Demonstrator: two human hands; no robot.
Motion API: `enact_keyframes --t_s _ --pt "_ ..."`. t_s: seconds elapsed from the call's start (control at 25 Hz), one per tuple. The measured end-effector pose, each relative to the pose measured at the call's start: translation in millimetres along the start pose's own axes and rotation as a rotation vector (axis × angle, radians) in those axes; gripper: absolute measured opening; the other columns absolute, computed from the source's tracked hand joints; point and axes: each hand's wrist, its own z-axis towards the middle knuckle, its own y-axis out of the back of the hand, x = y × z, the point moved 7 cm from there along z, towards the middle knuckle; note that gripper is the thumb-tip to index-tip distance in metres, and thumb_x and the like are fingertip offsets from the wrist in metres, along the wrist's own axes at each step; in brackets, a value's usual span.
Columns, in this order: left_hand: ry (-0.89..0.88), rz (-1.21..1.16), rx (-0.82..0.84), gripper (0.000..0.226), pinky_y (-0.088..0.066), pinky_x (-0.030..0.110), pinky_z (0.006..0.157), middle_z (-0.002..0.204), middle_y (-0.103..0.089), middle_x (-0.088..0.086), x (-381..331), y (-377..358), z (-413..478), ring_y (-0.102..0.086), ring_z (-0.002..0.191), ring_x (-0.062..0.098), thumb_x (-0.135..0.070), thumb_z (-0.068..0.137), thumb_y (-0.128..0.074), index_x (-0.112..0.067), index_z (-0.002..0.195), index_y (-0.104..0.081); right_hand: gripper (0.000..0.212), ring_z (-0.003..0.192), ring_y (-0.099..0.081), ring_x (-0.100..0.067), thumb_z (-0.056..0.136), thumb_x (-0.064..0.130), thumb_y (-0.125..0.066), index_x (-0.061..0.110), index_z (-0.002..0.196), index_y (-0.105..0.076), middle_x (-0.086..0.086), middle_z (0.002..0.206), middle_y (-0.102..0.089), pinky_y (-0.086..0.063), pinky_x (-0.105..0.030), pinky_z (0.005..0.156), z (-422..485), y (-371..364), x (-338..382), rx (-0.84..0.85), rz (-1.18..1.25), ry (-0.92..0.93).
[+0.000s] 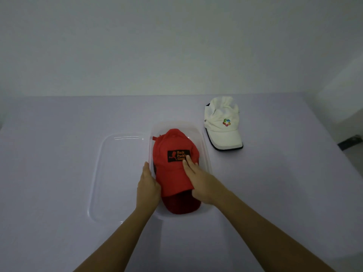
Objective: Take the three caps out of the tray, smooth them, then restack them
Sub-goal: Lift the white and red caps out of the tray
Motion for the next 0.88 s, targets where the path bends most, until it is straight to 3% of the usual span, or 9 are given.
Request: enact_keyframes --t_s 0.08,0.2,0.32,0.44,0.56,0.64,0.72,0.8,0.88 --pt "-0.024 -0.032 -0.09 0.049 -0.021 0.04 0.115 0.154 -0.023 0.019 -14 15 -5 -0.025 0.142 0.03 -0.015 0.099 -0.031 -0.002 0.146 -0.021 0.079 0.145 -0.009 -0.029 0.083 -0.004 -0.04 0.013 0.149 0.0 -0.003 0.158 0.01 -0.03 -0.044 0.112 -11 14 5 -0.143 0.075 0.037" --pt "0.019 -0.223 -0.182 0.05 -0.026 0.044 0.115 0.145 -0.041 0.018 -42 29 -14 -0.037 0.135 0.032 -0.03 0.1 -0.025 -0.001 0.139 -0.037 0.071 0.145 -0.011 -0.029 0.085 -0.005 -0.038 0.01 0.148 -0.011 -0.003 0.156 0.002 -0.032 -0.043 0.112 -33 39 9 -0.47 0.104 0.108" --pt "0.079 -0.511 -0.1 0.053 -0.038 0.05 0.106 0.132 -0.056 0.009 -87 25 -19 -0.051 0.121 0.027 -0.048 0.095 -0.022 -0.019 0.13 -0.05 0.055 0.142 -0.016 -0.032 0.096 0.014 -0.03 0.012 0.148 -0.012 -0.005 0.157 -0.005 -0.03 -0.047 0.109 -59 56 8 -0.759 0.008 0.203" --pt "-0.099 -0.607 -0.027 0.039 -0.044 0.038 0.099 0.121 -0.059 -0.006 -151 9 -34 -0.055 0.112 0.013 -0.04 0.098 -0.03 -0.027 0.129 -0.049 0.055 0.141 -0.017 -0.032 0.101 0.033 -0.026 0.023 0.149 -0.002 0.003 0.158 0.011 -0.029 -0.047 0.108 -88 77 -19 -0.929 -0.03 0.181" --pt "-0.214 -0.58 0.098 0.035 -0.046 0.03 0.091 0.114 -0.057 -0.01 -204 -41 -52 -0.056 0.103 0.005 -0.029 0.099 -0.036 -0.027 0.134 -0.04 0.057 0.141 -0.014 -0.032 0.099 0.041 -0.027 0.027 0.149 -0.004 -0.006 0.158 0.003 -0.031 -0.051 0.103 -120 92 -83 -1.039 -0.023 0.029" --pt "-0.256 -0.522 0.162 0.039 -0.046 0.033 0.096 0.122 -0.055 -0.004 -225 -89 -61 -0.055 0.109 0.011 -0.024 0.098 -0.039 -0.025 0.137 -0.038 0.07 0.139 -0.021 -0.033 0.095 0.03 -0.043 0.022 0.149 0.0 -0.015 0.153 -0.011 -0.034 -0.045 0.099 -146 93 -132 -1.081 -0.014 -0.069" --pt "-0.26 -0.446 0.227 0.043 -0.044 0.036 0.101 0.128 -0.053 -0.001 -232 -145 -68 -0.053 0.116 0.015 -0.022 0.097 -0.042 -0.024 0.14 -0.036 0.094 0.136 -0.027 -0.031 0.082 0.014 -0.062 0.016 0.148 0.004 -0.014 0.152 -0.016 -0.036 -0.036 0.096 -169 84 -182 -1.053 0.012 -0.142" --pt "-0.231 -0.353 0.281 0.046 -0.043 0.04 0.103 0.131 -0.054 0.002 -229 -206 -75 -0.053 0.117 0.018 -0.024 0.096 -0.042 -0.023 0.142 -0.034 0.102 0.135 -0.027 -0.03 0.078 0.005 -0.068 0.015 0.148 0.005 -0.005 0.156 -0.009 -0.037 -0.032 0.093 -187 66 -236 -0.954 0.031 -0.188" --pt "-0.186 -0.281 0.321 0.044 -0.045 0.041 0.101 0.128 -0.056 0.004 -220 -257 -82 -0.055 0.115 0.023 -0.022 0.096 -0.041 -0.017 0.14 -0.037 0.088 0.137 -0.023 -0.028 0.09 0.013 -0.055 0.023 0.148 0.01 0.005 0.158 0.005 -0.038 -0.035 0.094 -200 44 -282 -0.871 0.059 -0.229"
